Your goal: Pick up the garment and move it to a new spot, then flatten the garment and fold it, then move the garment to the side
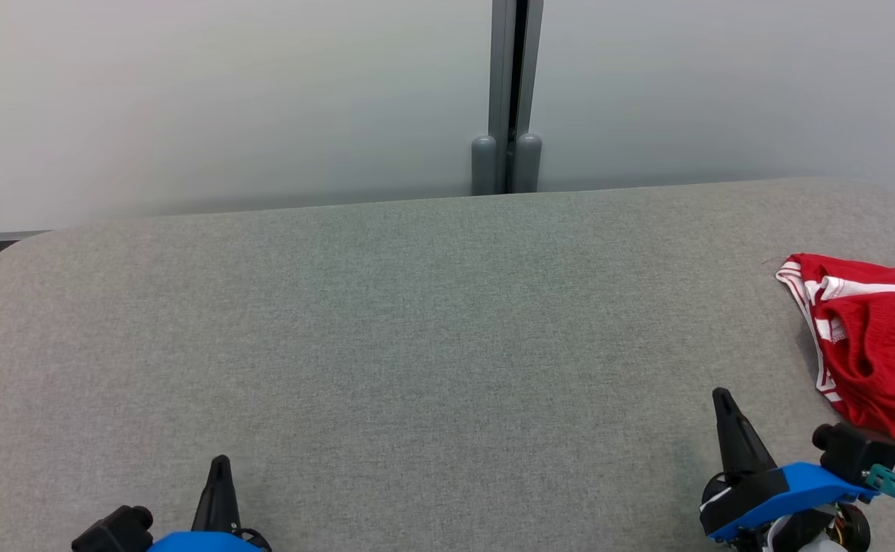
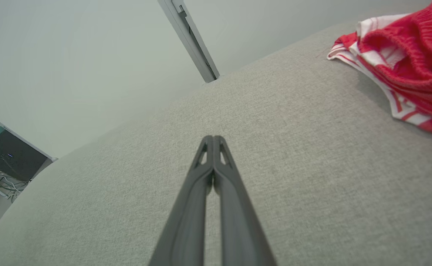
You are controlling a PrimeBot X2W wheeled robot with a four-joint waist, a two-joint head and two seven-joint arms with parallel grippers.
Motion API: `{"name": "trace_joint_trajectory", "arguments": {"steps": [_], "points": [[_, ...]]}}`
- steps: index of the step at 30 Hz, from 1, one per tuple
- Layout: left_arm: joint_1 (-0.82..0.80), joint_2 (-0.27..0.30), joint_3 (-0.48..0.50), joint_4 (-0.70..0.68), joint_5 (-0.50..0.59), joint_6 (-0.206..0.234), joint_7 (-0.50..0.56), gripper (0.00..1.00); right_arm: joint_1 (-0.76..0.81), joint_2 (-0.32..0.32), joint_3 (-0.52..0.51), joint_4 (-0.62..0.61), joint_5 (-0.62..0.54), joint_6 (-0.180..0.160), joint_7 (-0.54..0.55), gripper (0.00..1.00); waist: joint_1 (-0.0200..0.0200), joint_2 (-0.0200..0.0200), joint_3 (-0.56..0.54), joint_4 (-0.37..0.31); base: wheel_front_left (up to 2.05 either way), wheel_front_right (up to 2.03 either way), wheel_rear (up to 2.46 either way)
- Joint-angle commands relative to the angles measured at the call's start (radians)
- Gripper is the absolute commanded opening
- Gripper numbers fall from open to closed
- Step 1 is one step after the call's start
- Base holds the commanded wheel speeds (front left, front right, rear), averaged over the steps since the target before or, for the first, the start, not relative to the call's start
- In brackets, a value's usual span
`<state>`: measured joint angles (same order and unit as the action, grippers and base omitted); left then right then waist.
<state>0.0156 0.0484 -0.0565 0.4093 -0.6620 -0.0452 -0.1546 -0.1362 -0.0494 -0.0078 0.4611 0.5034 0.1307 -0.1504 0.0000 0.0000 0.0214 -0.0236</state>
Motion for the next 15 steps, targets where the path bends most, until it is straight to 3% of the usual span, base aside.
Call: {"name": "trace_joint_trajectory", "arguments": {"steps": [1, 15], "points": [[-0.035, 0.001, 0.012, -0.023, -0.042, -0.008, 0.011, 0.00, -0.004, -0.002, -0.007, -0.028, 0.052, 0.000, 0.010, 0.00, 0.0000, 0.0000, 0.000, 0.000, 0.00, 0.00, 0.00], [-0.054, 0.002, 0.042, -0.051, -0.215, -0.024, 0.059, 0.00, 0.003, -0.002, -0.026, -0.065, 0.253, 0.000, 0.058, 0.00, 0.0000, 0.0000, -0.003, 0.003, 0.00, 0.00, 0.00]]}}
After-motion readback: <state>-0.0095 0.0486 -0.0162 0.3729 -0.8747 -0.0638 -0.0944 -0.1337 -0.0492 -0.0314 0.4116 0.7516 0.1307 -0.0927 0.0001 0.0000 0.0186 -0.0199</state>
